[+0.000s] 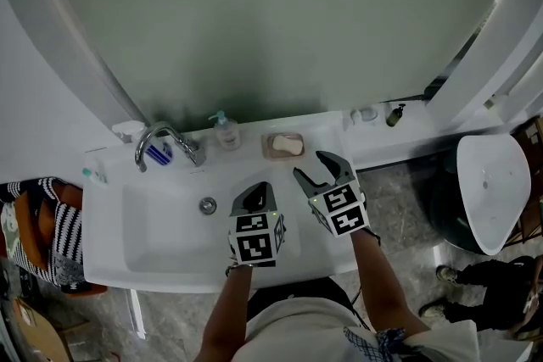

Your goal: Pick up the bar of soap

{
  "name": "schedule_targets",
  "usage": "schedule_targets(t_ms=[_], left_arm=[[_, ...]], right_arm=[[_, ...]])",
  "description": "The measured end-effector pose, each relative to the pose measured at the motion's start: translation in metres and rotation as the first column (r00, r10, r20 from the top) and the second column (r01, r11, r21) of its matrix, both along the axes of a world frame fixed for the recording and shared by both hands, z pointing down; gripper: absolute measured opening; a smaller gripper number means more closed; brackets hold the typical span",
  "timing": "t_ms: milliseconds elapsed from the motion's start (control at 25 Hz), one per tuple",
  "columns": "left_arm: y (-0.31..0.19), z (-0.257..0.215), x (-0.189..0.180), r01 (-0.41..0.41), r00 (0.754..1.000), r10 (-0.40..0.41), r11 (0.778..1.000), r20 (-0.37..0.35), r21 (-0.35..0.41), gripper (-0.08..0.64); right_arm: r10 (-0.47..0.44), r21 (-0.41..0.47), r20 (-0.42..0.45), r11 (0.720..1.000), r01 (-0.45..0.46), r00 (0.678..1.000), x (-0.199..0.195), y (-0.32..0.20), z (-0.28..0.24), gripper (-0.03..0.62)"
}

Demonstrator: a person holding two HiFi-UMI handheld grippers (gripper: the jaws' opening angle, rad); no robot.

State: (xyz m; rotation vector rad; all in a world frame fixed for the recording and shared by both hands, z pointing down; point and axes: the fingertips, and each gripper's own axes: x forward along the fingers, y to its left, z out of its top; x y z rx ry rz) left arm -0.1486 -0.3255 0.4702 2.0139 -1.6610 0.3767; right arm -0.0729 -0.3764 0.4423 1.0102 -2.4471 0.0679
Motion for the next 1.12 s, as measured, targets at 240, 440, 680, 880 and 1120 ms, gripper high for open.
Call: schedule_targets(t_ms=[240,440,680,880,1120], left_arm=[[-0.018,0.011,0.006,0.006,1.0,-0.006,1.0,-0.008,-0.021,0.007],[-0.031,0.021,0.011,-0.005,1.0,0.004,0.999,-0.024,-0.042,0.007],[-0.046,0.028,0.009,0.022,0.999,-0.025,0.998,-0.042,-0.057,0.007],[-0.05,0.047,0.01,0.034,0.999,-0.038,0.994,-0.038,-0.1,0.008],[-0.059,0.062,0.007,0.048,0.997,-0.057,0.99,-0.061,-0.134,0.008]], right_arm=[[-0.062,-0.028,-0.027,0.998,0.061,0.998,-0.007,-0.023,0.011,0.244],[-0.136,-0.063,-0.062,0.989,0.132,0.989,-0.013,-0.034,0.022,0.244],[-0.238,-0.115,-0.137,0.968,0.223,0.962,-0.021,-0.052,0.048,0.244],[-0.286,-0.139,-0.171,0.954,0.264,0.943,-0.03,-0.068,0.062,0.244],[-0.38,-0.216,-0.171,0.915,0.342,0.909,-0.041,-0.074,0.085,0.243]])
